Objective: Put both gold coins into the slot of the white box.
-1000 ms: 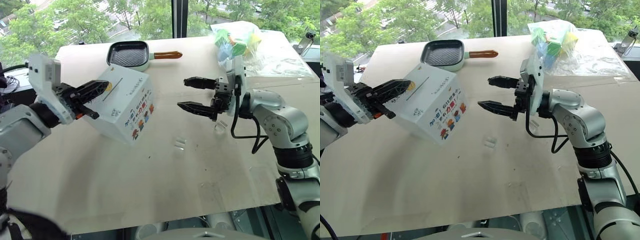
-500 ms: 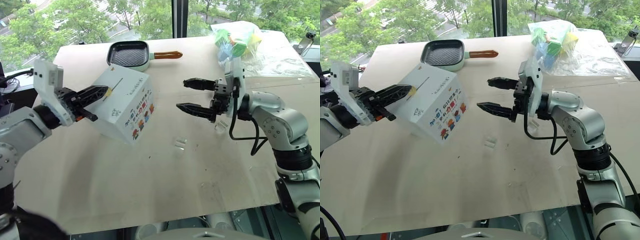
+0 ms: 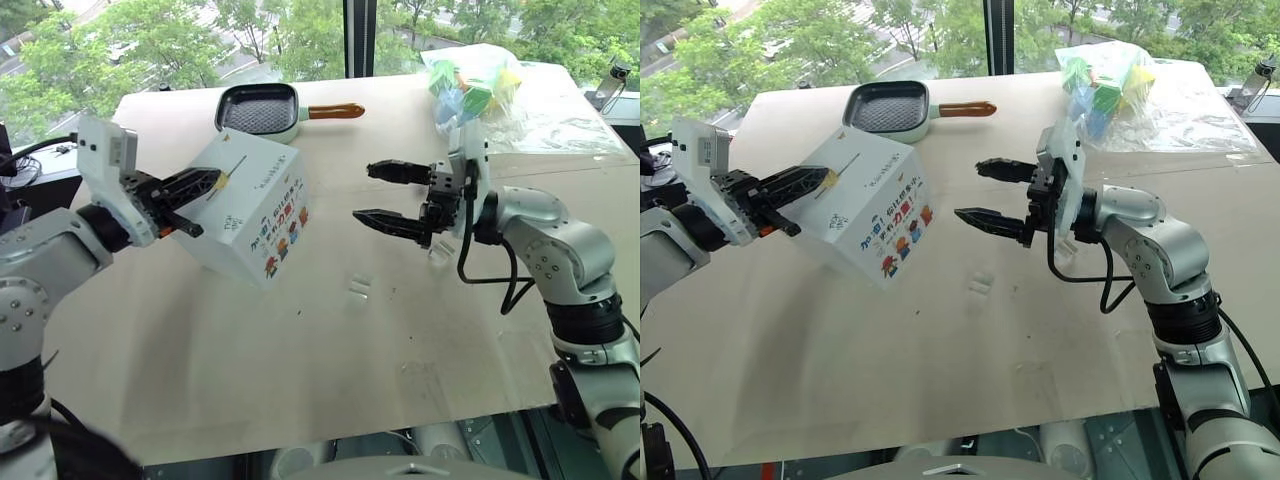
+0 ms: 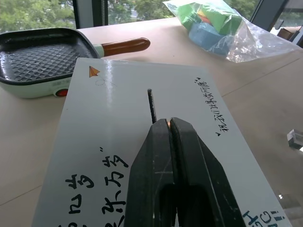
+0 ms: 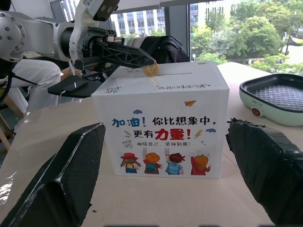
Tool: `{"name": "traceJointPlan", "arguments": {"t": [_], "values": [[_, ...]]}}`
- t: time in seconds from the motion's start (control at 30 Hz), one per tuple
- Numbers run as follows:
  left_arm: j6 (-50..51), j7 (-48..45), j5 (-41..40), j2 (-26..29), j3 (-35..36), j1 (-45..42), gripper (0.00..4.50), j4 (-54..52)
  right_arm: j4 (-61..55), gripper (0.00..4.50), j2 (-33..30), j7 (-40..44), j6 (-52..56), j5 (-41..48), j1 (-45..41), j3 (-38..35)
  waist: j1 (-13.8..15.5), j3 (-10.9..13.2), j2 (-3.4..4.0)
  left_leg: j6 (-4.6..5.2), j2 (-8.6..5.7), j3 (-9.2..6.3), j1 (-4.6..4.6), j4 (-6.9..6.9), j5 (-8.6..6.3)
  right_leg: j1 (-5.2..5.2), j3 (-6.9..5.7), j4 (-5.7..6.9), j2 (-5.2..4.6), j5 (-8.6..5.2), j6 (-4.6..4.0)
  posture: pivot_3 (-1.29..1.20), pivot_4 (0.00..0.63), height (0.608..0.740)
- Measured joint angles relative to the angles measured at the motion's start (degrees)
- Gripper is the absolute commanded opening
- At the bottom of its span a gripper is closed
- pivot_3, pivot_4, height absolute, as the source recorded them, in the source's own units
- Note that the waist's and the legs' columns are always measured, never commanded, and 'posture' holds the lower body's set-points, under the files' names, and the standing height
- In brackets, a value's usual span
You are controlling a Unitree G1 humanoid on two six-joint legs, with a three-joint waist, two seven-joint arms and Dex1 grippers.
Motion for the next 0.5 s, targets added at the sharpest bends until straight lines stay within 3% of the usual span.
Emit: {"name": "traceJointPlan", "arguments": {"t": [0.5], "values": [[1.6,0.0,3.7,-1.3,-0.3,-1.0,0.00,0.4,-0.4,4.45,0.0,-0.6,-0.1,-0.1,0.2,0.0,-0.1,0.0,0.00,-0.10,0.00,0.02,0.17,0.00,0.06,0.01,0.05,0.26,0.01,0.00,0.00,0.00,0.150,0.721]]}}
